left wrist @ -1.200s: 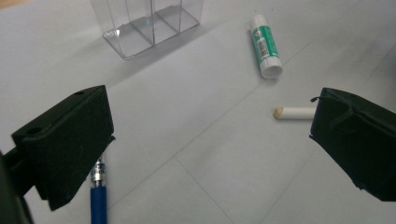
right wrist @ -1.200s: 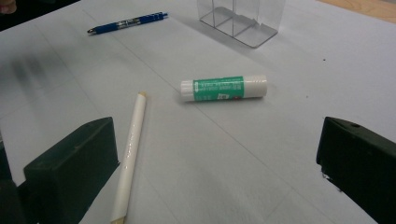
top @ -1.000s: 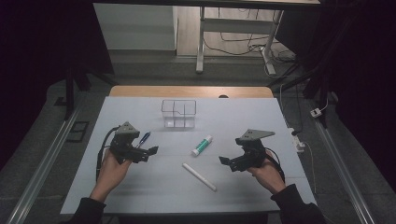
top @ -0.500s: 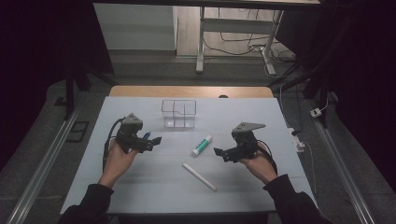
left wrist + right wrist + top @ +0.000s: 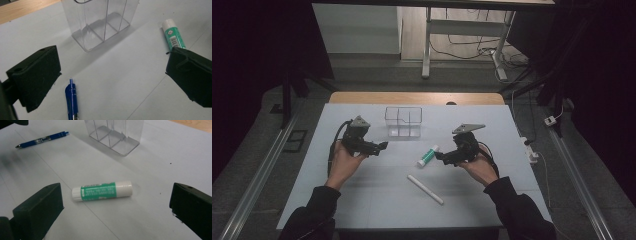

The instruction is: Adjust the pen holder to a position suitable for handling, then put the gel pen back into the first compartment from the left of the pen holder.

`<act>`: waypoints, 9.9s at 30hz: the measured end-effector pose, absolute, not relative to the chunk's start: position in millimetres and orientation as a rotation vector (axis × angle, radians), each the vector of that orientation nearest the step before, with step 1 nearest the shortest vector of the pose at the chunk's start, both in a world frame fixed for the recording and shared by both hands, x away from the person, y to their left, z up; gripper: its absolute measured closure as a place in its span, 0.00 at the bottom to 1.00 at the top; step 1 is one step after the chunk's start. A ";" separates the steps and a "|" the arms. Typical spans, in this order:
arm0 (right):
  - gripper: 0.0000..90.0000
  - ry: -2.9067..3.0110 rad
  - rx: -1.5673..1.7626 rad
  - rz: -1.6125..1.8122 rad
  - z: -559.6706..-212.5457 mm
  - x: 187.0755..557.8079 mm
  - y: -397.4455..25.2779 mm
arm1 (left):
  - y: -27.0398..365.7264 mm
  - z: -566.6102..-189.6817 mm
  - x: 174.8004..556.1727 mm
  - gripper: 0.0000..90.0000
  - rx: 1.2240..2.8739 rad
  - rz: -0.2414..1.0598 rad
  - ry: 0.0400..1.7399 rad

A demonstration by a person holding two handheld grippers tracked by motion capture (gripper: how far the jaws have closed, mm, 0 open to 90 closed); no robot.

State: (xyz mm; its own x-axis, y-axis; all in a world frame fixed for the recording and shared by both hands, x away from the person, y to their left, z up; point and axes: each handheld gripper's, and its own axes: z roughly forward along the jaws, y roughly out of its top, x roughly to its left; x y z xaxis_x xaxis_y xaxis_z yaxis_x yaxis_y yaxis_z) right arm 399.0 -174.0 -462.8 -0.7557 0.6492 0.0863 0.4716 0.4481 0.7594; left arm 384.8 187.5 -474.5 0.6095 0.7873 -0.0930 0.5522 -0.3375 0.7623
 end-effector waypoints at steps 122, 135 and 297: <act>0.99 2.521 1.131 1.058 -507.7 500.2 -125.8 | 151.5 -519.2 501.2 0.98 2.165 0.353 1.183; 1.00 2.561 1.077 1.028 -506.1 487.2 -121.6 | 155.7 -518.5 484.8 0.98 2.188 0.342 1.163; 0.00 2.454 1.038 1.141 -458.9 259.8 -283.7 | 234.4 -520.8 350.0 0.88 2.313 0.247 1.433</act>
